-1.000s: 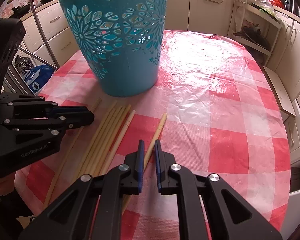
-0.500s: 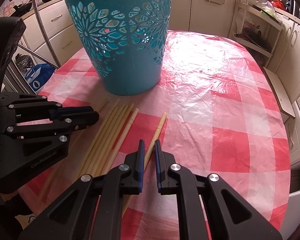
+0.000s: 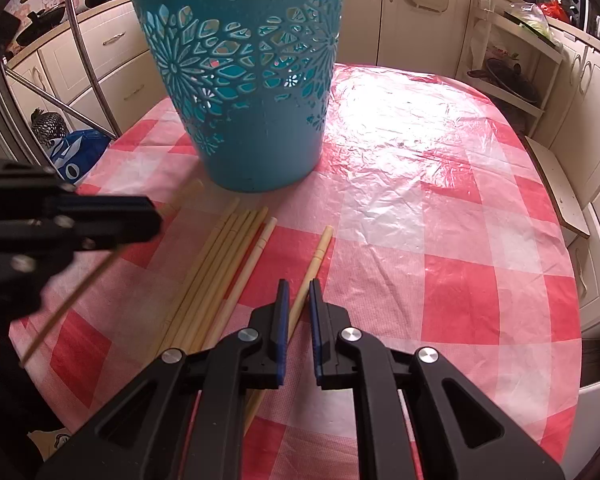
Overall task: Organize utensils
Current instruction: 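Close the left tool on a single wooden stick, then lift the stick with the left tool and drop it into the basket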
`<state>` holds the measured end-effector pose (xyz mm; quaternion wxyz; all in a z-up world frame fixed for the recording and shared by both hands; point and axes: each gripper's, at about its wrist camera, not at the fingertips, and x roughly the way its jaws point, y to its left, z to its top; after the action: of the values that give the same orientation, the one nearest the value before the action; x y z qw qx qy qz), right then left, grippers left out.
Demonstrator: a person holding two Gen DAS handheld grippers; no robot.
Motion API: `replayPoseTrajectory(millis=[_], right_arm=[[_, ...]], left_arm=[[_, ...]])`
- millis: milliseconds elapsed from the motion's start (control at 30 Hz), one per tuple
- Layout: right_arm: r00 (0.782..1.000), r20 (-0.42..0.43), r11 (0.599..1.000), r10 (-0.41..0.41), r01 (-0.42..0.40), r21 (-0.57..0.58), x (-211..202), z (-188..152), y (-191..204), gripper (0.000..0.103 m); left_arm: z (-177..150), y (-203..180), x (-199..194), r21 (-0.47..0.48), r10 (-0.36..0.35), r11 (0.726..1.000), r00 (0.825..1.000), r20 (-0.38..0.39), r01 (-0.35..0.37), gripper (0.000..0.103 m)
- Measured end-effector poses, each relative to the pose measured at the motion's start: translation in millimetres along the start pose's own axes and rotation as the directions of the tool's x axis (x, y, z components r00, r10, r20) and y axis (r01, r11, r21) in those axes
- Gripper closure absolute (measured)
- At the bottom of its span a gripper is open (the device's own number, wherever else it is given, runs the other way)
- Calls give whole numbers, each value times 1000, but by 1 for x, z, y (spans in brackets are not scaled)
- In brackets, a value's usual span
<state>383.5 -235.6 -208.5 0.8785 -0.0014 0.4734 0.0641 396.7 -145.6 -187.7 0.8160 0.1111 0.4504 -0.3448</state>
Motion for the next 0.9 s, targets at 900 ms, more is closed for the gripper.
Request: replayPoseTrajectory(millis=[900], right_arm=[[1000,13,1000,5,-5,9,-1,-2,-1,92]], left_arm=[[148,47,-125,-277,184,960,649,738,43,98]])
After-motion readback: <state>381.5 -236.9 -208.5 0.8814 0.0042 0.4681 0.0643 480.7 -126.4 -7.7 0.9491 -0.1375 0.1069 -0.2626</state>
